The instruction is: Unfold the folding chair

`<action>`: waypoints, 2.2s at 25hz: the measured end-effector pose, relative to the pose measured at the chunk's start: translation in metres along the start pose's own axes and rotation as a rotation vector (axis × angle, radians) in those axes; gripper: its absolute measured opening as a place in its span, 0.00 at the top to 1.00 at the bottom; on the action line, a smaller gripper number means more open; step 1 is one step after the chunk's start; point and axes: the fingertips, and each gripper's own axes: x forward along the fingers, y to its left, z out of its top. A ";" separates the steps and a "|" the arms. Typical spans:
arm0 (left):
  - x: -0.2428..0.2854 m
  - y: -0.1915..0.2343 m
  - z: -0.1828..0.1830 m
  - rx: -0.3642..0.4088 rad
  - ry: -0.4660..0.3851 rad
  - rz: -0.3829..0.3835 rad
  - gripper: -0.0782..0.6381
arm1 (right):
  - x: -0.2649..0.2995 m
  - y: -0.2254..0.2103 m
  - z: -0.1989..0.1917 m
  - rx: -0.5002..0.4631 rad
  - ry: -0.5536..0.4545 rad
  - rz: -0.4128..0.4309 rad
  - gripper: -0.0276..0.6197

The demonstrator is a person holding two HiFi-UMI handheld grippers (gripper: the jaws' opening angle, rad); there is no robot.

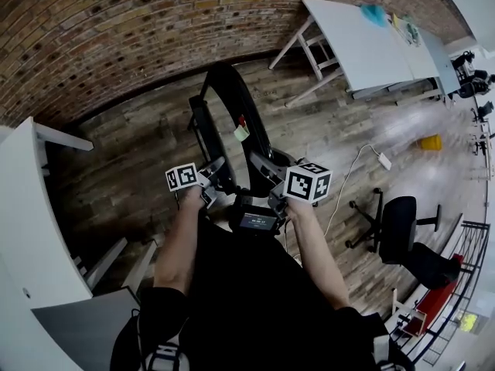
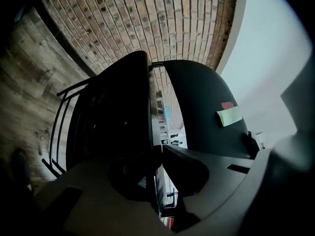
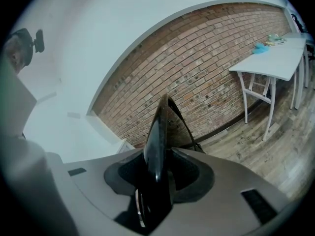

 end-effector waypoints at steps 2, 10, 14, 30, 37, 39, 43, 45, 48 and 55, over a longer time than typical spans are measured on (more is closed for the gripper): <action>-0.003 0.001 0.001 -0.002 -0.018 0.007 0.81 | 0.001 0.001 -0.001 0.000 -0.002 0.003 0.74; -0.030 0.017 0.000 0.010 -0.071 0.085 0.77 | -0.014 -0.030 0.005 0.032 -0.026 0.016 0.74; -0.040 0.026 0.003 0.060 -0.083 0.154 0.73 | -0.015 -0.039 0.007 0.043 -0.031 0.021 0.75; -0.077 0.070 0.014 0.087 -0.190 0.403 0.60 | -0.020 -0.095 0.011 0.029 -0.081 -0.015 0.80; -0.069 0.075 0.015 0.146 -0.256 0.443 0.60 | -0.032 -0.129 0.018 0.046 -0.087 -0.010 0.81; -0.068 0.076 0.013 0.139 -0.274 0.482 0.60 | -0.039 -0.142 0.020 0.069 -0.086 0.000 0.81; -0.068 0.085 0.014 0.132 -0.276 0.525 0.60 | -0.045 -0.163 0.023 0.093 -0.092 0.006 0.81; -0.071 0.089 0.013 0.127 -0.271 0.526 0.60 | -0.044 -0.168 0.021 0.098 -0.094 0.002 0.81; -0.076 0.093 0.012 0.125 -0.268 0.522 0.60 | -0.045 -0.176 0.019 0.103 -0.100 -0.010 0.81; -0.095 0.109 0.015 0.117 -0.268 0.516 0.59 | -0.040 -0.178 0.017 0.105 -0.107 -0.016 0.81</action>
